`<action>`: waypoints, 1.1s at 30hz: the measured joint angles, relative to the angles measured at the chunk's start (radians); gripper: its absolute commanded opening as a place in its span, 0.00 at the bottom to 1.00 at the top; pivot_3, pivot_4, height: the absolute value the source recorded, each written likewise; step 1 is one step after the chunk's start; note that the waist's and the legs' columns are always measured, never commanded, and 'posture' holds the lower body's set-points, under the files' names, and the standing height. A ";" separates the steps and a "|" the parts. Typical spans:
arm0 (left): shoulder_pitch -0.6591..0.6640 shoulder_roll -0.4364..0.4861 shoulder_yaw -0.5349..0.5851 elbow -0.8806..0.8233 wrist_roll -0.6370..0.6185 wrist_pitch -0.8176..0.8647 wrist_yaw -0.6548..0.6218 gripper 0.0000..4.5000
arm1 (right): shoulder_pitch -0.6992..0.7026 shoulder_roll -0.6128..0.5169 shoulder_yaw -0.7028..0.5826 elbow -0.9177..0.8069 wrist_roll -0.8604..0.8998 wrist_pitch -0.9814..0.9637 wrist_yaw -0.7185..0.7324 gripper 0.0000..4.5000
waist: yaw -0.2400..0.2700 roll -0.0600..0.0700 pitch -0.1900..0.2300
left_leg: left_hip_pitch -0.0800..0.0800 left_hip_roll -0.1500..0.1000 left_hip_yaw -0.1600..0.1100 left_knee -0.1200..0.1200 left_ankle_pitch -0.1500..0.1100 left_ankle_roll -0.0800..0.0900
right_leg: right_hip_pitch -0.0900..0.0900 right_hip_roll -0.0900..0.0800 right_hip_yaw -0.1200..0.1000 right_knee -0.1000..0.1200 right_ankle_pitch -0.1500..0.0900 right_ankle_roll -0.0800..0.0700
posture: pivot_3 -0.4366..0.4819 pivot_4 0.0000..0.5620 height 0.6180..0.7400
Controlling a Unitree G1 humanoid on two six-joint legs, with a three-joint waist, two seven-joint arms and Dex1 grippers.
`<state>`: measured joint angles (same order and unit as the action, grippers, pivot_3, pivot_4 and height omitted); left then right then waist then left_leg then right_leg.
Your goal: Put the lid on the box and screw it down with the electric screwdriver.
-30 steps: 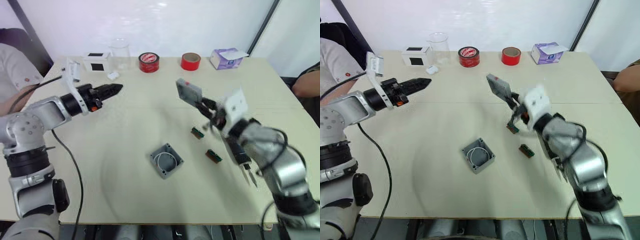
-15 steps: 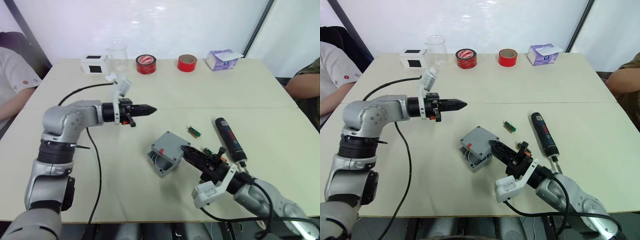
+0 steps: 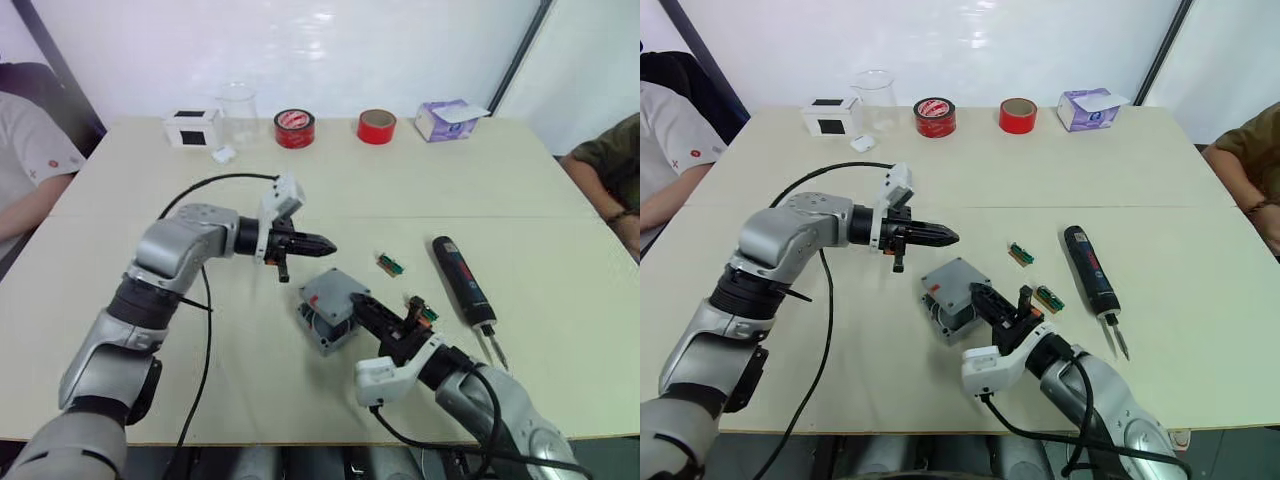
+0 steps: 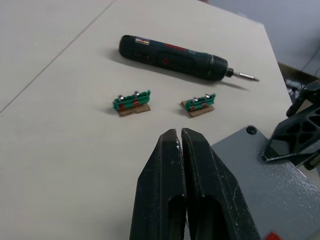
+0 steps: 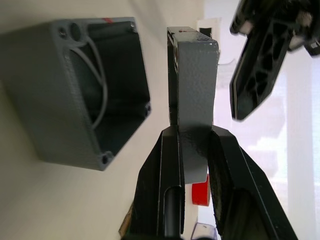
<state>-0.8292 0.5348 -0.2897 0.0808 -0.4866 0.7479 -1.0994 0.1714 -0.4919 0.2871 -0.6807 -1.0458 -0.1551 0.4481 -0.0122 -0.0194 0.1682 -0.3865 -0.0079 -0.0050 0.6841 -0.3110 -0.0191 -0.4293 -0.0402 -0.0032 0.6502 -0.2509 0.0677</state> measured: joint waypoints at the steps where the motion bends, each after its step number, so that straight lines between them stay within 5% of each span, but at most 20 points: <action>1: 0.000 -0.004 -0.006 0.004 0.009 -0.008 -0.007 0.02 | 0.008 0.002 0.001 -0.003 -0.004 0.001 0.007 0.03 | 0.000 0.000 0.000 | 0.000 0.000 0.000 0.000 0.000 0.000 | 0.000 0.000 0.000 0.000 0.000 0.000 | 0.48 0.27 1.00; 33: 0.071 0.053 -0.103 -0.074 0.176 -0.100 -0.130 0.02 | 0.078 0.111 0.047 0.007 -0.180 -0.022 -0.012 0.03 | 0.001 0.000 0.000 | 0.003 0.000 0.000 0.000 0.000 0.000 | 0.002 0.000 0.000 0.001 0.000 0.000 | 0.48 0.27 1.00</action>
<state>-0.7578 0.5881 -0.3923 0.0071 -0.3107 0.6475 -1.2296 0.2493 -0.3808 0.3346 -0.6736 -1.2260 -0.1771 0.4358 -0.0110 -0.0192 0.1680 -0.3838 -0.0078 -0.0048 0.6842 -0.3110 -0.0189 -0.4271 -0.0401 -0.0032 0.6514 -0.2510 0.0676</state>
